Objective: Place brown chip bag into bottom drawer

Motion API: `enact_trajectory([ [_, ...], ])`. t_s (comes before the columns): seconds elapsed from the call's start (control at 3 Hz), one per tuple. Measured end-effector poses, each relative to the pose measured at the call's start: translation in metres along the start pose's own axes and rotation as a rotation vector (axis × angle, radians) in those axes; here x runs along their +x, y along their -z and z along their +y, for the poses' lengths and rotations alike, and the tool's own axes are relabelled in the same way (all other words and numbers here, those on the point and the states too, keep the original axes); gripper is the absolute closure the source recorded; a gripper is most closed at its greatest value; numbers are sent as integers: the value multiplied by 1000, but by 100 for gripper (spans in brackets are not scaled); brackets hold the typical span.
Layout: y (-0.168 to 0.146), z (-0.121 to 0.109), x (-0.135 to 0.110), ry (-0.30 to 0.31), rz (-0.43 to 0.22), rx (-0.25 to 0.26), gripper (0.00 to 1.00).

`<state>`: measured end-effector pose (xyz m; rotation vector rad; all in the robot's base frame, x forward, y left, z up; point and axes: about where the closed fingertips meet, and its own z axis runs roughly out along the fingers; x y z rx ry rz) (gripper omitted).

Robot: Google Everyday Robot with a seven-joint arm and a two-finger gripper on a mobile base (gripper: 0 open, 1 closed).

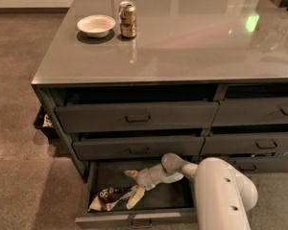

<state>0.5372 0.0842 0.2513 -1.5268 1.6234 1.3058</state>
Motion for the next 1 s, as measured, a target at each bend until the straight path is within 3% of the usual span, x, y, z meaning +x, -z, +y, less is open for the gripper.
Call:
enact_trajectory([
  [0.33, 5, 5, -4, 32, 4, -3, 0],
  [0.67, 41, 21, -22, 111, 11, 56, 0],
  [1.0, 69, 44, -38, 154, 31, 99, 0],
])
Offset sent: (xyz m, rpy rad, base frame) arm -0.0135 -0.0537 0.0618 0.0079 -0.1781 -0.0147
